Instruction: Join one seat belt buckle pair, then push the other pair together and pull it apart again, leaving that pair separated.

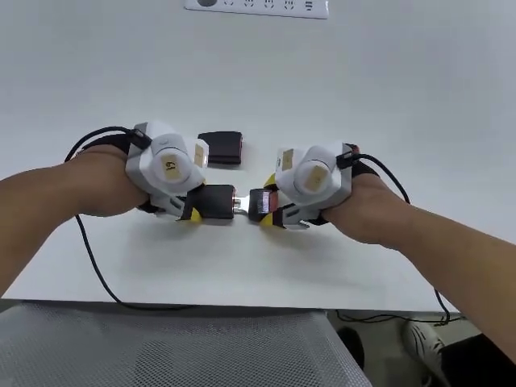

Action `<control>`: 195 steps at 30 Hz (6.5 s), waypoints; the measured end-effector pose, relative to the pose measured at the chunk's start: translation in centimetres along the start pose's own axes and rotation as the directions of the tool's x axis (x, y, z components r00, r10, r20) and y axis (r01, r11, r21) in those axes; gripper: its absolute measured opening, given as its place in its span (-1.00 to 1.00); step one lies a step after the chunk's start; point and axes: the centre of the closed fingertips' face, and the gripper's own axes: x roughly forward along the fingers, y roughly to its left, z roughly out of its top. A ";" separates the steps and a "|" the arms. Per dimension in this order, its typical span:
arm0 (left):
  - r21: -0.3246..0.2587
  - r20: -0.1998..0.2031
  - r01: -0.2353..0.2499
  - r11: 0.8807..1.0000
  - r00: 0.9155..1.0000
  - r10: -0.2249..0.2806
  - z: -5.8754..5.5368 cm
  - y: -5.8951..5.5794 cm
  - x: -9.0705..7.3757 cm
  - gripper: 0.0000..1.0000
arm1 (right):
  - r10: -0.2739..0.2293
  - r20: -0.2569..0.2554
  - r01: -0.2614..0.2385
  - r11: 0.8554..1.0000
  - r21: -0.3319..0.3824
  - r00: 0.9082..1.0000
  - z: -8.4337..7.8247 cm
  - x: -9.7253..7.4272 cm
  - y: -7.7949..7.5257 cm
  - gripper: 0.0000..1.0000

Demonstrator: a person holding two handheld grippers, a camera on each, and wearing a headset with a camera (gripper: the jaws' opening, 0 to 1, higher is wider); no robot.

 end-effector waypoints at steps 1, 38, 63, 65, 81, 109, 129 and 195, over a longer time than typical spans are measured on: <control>0.001 0.000 0.000 1.000 1.000 0.000 0.0 0.0 0.0 -0.37 | 0.001 -0.001 -0.001 1.000 -0.001 1.000 0.0 0.0 0.0 -0.37; 0.013 -0.012 0.008 1.000 1.000 -0.008 0.0 0.1 0.1 -0.39 | -0.003 0.005 0.003 1.000 0.008 1.000 1.3 1.0 0.1 -0.38; 0.009 0.018 -0.003 1.000 1.000 0.003 -0.6 -0.2 -0.4 -0.40 | -0.013 0.020 0.013 1.000 -0.006 1.000 1.4 1.0 0.1 -0.39; 0.020 0.015 -0.008 1.000 1.000 0.008 -0.6 -0.3 -0.3 -0.40 | -0.015 0.019 0.015 1.000 -0.014 1.000 1.4 1.1 0.1 -0.39; 0.003 0.027 0.001 1.000 1.000 -0.001 -0.5 0.1 -0.1 -0.40 | -0.010 0.034 0.010 1.000 -0.011 0.999 1.4 1.0 0.1 -0.40; -0.021 -0.008 -0.006 1.000 1.000 0.006 -0.3 0.0 0.0 -0.37 | -0.013 0.035 0.013 1.000 -0.009 0.999 1.3 0.9 0.1 -0.35; -0.091 0.060 -0.023 0.996 0.998 0.028 2.4 0.0 -2.2 -0.32 | -0.037 0.057 0.036 0.999 0.029 0.998 2.1 -1.5 -0.2 -0.34; -0.045 0.055 -0.075 0.996 0.995 0.078 1.7 9.7 -0.7 -0.19 | -0.094 -0.104 0.100 0.994 0.051 0.990 -9.6 -8.0 -9.9 -0.37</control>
